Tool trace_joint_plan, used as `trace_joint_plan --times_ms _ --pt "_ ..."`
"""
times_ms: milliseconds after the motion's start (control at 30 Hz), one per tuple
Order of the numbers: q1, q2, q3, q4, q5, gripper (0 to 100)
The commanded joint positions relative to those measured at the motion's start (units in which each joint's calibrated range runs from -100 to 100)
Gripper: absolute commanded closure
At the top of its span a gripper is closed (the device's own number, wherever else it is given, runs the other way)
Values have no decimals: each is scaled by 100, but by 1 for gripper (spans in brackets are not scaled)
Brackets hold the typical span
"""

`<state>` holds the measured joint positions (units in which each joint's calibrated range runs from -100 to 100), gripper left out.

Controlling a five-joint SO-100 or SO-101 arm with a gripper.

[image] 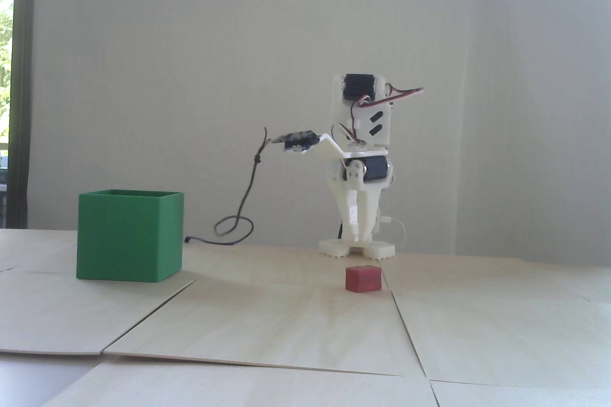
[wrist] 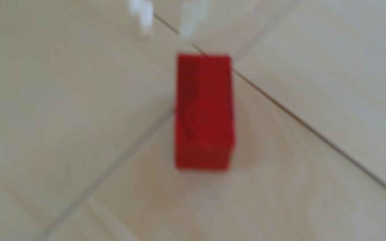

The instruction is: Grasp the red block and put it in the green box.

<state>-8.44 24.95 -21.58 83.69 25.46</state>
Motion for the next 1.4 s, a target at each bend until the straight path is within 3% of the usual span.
trace_joint_plan --times_ms 0,300,400,467,667,1367 --pt "-4 -770 205 -115 36 97" --pt "109 -675 205 -376 62 97" --pt "125 -462 152 -376 177 90" --pt "149 -177 143 -376 182 79" --pt "253 154 134 -376 182 70" --pt "358 944 -318 -351 182 70"
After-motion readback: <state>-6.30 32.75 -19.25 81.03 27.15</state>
